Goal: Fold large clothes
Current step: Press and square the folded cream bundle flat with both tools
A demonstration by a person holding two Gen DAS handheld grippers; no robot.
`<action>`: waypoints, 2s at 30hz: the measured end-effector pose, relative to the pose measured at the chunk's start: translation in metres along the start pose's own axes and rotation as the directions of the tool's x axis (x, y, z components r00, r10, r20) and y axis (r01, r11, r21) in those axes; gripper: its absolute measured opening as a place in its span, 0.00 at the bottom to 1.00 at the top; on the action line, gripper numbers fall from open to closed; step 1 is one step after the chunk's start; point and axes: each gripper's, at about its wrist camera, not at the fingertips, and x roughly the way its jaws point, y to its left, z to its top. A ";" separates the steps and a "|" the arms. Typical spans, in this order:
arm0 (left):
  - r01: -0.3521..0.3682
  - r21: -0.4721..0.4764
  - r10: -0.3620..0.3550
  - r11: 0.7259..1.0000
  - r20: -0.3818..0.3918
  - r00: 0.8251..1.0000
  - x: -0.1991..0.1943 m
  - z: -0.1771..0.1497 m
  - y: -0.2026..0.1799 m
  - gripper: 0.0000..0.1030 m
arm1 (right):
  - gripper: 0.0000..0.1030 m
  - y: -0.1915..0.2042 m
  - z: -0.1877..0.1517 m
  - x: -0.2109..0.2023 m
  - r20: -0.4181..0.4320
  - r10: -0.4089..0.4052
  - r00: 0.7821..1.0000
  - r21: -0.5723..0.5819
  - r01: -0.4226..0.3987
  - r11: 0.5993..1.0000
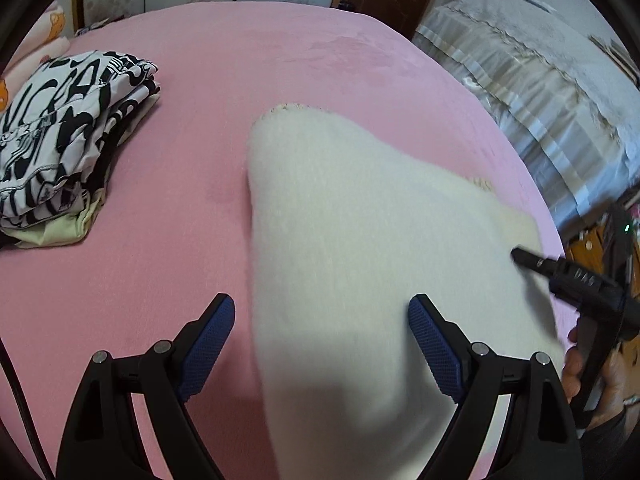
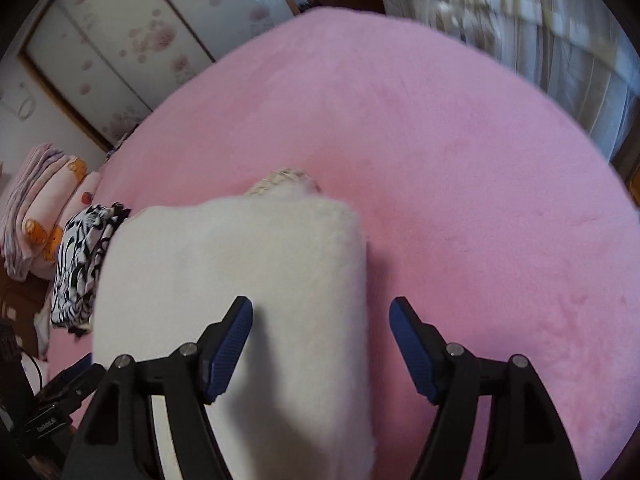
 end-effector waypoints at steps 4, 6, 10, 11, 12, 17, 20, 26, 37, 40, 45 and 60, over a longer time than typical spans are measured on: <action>0.035 -0.019 -0.035 0.999 0.004 0.999 0.014 0.014 0.003 0.68 | 0.17 0.001 0.008 0.004 0.013 0.056 0.998 -0.045 -0.055 0.997; 0.037 -0.020 -0.037 0.999 0.004 0.999 0.026 0.013 0.007 0.78 | 0.17 0.000 0.004 0.009 0.036 0.034 0.999 -0.069 -0.031 0.997; 0.050 -0.079 -0.051 0.996 -0.010 0.999 0.030 0.012 0.017 0.80 | 0.53 -0.010 0.007 0.020 0.006 -0.038 0.999 -0.034 0.039 0.999; 0.036 -0.081 -0.037 0.996 -0.003 0.999 0.024 0.012 0.017 0.79 | 0.55 -0.009 0.008 0.013 0.010 -0.063 0.998 -0.037 0.063 0.997; 0.013 -0.071 -0.012 0.997 0.021 1.000 0.015 0.010 0.014 0.78 | 0.55 -0.005 0.008 0.006 0.018 -0.079 0.997 -0.047 0.080 0.996; -0.023 0.045 0.016 0.999 0.137 0.990 -0.032 -0.014 -0.017 0.66 | 0.57 0.045 -0.018 -0.049 0.201 -0.126 0.971 -0.193 0.165 0.967; -0.021 0.096 0.008 0.995 0.132 0.991 -0.041 -0.039 -0.034 0.50 | 0.57 0.073 -0.046 -0.064 0.187 -0.012 0.982 -0.270 0.063 0.961; -0.085 0.121 0.065 0.989 0.163 0.984 -0.035 -0.080 -0.030 0.48 | 0.26 0.076 -0.090 -0.051 0.255 -0.168 0.952 -0.347 0.252 0.903; -0.052 0.096 0.036 0.994 0.158 0.987 -0.036 -0.087 -0.021 0.49 | 0.16 0.023 -0.098 -0.053 0.219 -0.152 0.964 -0.269 0.209 0.940; -0.050 0.082 0.039 0.995 0.137 0.990 -0.040 -0.085 -0.021 0.49 | 0.16 0.029 -0.100 -0.060 0.220 -0.150 0.964 -0.265 0.207 0.942; -0.057 0.069 0.049 0.996 0.115 0.992 -0.049 -0.087 -0.024 0.50 | 0.16 0.037 -0.107 -0.070 0.225 -0.147 0.963 -0.282 0.209 0.936; -0.048 0.018 0.046 0.999 0.059 0.997 -0.104 -0.125 -0.040 0.62 | 0.30 0.041 -0.155 -0.111 0.168 -0.104 0.980 -0.115 0.124 0.986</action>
